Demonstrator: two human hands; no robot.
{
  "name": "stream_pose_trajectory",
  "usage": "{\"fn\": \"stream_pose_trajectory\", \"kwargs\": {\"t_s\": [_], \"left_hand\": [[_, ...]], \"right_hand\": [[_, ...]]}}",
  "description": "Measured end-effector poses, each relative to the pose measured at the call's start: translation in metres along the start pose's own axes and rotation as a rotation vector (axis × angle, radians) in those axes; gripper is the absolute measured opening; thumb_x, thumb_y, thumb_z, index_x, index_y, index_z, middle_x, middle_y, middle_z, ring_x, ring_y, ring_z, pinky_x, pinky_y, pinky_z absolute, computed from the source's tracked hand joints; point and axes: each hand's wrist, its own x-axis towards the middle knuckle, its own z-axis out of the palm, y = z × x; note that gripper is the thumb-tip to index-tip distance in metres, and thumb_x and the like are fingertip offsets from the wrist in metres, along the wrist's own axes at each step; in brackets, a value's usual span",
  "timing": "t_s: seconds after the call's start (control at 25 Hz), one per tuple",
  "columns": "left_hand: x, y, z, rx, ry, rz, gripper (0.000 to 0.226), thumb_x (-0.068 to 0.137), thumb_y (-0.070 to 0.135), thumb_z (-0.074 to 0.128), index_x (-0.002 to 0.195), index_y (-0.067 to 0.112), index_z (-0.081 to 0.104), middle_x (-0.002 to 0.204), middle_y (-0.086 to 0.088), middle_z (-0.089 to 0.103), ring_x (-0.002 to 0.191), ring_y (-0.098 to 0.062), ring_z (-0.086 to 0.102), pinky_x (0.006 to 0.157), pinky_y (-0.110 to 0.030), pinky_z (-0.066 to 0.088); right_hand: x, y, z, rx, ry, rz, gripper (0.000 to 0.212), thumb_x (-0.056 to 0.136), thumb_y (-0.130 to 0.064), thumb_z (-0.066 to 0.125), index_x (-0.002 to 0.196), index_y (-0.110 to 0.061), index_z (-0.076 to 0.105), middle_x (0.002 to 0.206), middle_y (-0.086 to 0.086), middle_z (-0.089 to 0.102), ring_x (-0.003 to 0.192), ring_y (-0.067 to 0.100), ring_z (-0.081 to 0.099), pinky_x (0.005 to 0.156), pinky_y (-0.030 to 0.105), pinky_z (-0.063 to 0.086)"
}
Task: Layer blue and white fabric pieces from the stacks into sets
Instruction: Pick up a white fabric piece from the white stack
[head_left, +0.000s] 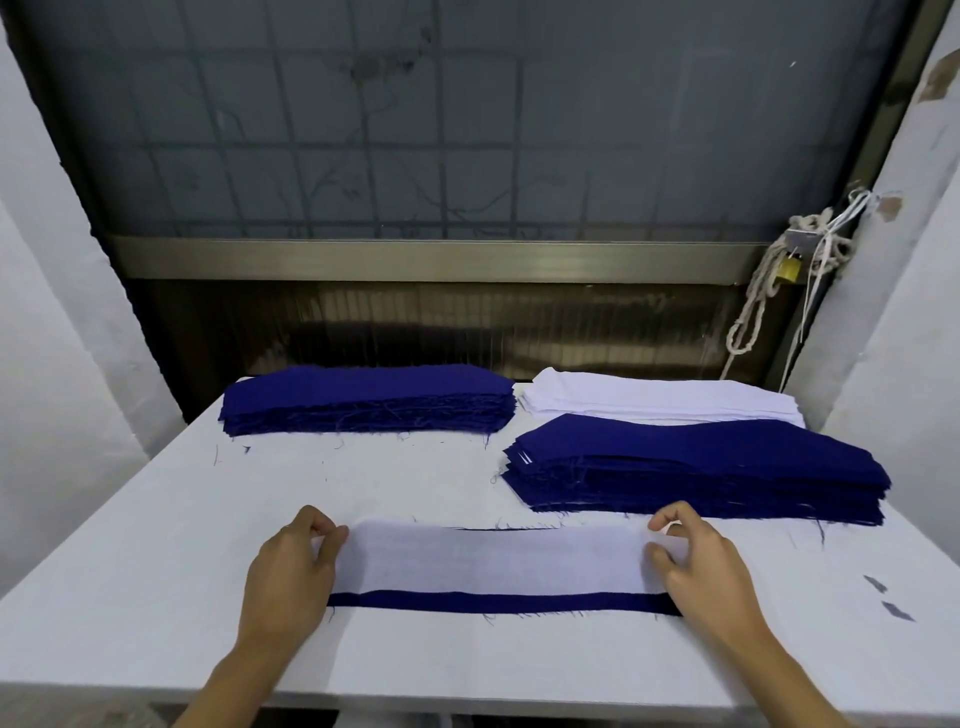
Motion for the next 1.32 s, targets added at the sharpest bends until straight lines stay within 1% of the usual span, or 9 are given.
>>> {"fn": "stream_pose_trajectory", "kwargs": {"t_s": [0.2, 0.28, 0.4, 0.48, 0.6, 0.8, 1.0, 1.08, 1.32], "left_hand": [[0.0, 0.0, -0.001, -0.09, 0.002, -0.025, 0.019, 0.098, 0.018, 0.063, 0.087, 0.029, 0.052, 0.069, 0.003, 0.06, 0.063, -0.015, 0.06, 0.056, -0.03, 0.042], [0.0, -0.001, -0.001, -0.116, 0.003, -0.031, 0.02, 0.096, 0.014, 0.063, 0.087, 0.029, 0.053, 0.069, 0.003, 0.06, 0.063, -0.017, 0.059, 0.056, -0.031, 0.043], [0.002, -0.002, -0.001, -0.092, 0.003, -0.017, 0.021, 0.096, 0.011, 0.061, 0.085, 0.027, 0.055, 0.072, 0.006, 0.061, 0.062, -0.019, 0.06, 0.057, -0.033, 0.045], [0.001, -0.003, 0.001, -0.079, -0.006, 0.001, 0.02, 0.096, 0.009, 0.062, 0.086, 0.025, 0.056, 0.081, 0.008, 0.064, 0.076, -0.016, 0.063, 0.063, -0.034, 0.047], [0.0, -0.004, 0.004, -0.056, 0.0, 0.028, 0.016, 0.097, 0.009, 0.063, 0.088, 0.022, 0.058, 0.087, 0.008, 0.064, 0.087, -0.016, 0.062, 0.067, -0.033, 0.046], [0.003, -0.005, 0.004, -0.033, 0.02, 0.017, 0.015, 0.097, 0.007, 0.062, 0.089, 0.02, 0.058, 0.089, 0.009, 0.06, 0.083, -0.005, 0.055, 0.062, -0.025, 0.039], [0.014, 0.007, -0.005, 0.124, -0.097, 0.055, 0.018, 0.093, 0.004, 0.059, 0.099, 0.02, 0.056, 0.096, 0.005, 0.054, 0.095, -0.021, 0.052, 0.069, -0.032, 0.043], [0.031, 0.025, -0.011, 0.206, -0.122, 0.094, 0.021, 0.093, 0.012, 0.065, 0.106, 0.024, 0.054, 0.099, 0.005, 0.055, 0.098, -0.018, 0.05, 0.073, -0.033, 0.047], [0.099, 0.122, 0.007, 0.003, -0.211, 0.245, 0.012, 0.096, 0.022, 0.068, 0.101, 0.025, 0.058, 0.092, 0.005, 0.062, 0.084, -0.01, 0.059, 0.071, -0.025, 0.047]], "right_hand": [[0.001, 0.001, -0.001, -0.034, 0.001, -0.026, 0.031, 0.088, -0.012, 0.064, 0.089, -0.039, 0.05, 0.068, -0.004, 0.056, 0.044, 0.012, 0.046, 0.046, 0.028, 0.032], [0.0, 0.001, -0.001, -0.065, -0.006, -0.035, 0.031, 0.088, -0.013, 0.064, 0.085, -0.04, 0.051, 0.074, -0.004, 0.059, 0.047, 0.014, 0.05, 0.047, 0.027, 0.035], [0.0, 0.0, 0.002, -0.071, 0.019, -0.085, 0.032, 0.086, -0.009, 0.066, 0.078, -0.038, 0.056, 0.083, -0.013, 0.063, 0.073, 0.009, 0.059, 0.058, 0.026, 0.044], [0.001, 0.001, 0.003, -0.076, 0.045, -0.114, 0.033, 0.084, -0.006, 0.067, 0.072, -0.035, 0.058, 0.083, -0.015, 0.063, 0.086, 0.005, 0.057, 0.064, 0.026, 0.047], [0.002, 0.004, 0.006, -0.104, 0.064, -0.111, 0.034, 0.083, -0.003, 0.066, 0.068, -0.033, 0.059, 0.082, -0.012, 0.059, 0.082, 0.007, 0.055, 0.062, 0.022, 0.043], [0.004, 0.009, 0.008, -0.15, 0.093, -0.097, 0.041, 0.082, 0.007, 0.062, 0.067, -0.031, 0.059, 0.079, -0.013, 0.055, 0.078, 0.007, 0.053, 0.061, 0.019, 0.041], [0.007, 0.004, 0.005, -0.161, 0.141, -0.055, 0.043, 0.081, 0.004, 0.064, 0.063, -0.034, 0.055, 0.074, -0.014, 0.054, 0.079, 0.005, 0.05, 0.054, 0.02, 0.035], [0.013, -0.003, -0.001, -0.157, 0.181, -0.072, 0.043, 0.081, 0.002, 0.065, 0.063, -0.035, 0.053, 0.07, -0.016, 0.055, 0.076, 0.005, 0.05, 0.051, 0.022, 0.034], [0.079, -0.035, -0.036, -0.05, 0.312, -0.133, 0.028, 0.09, -0.008, 0.061, 0.071, -0.028, 0.061, 0.069, -0.016, 0.058, 0.072, 0.008, 0.054, 0.051, 0.026, 0.04]]}}
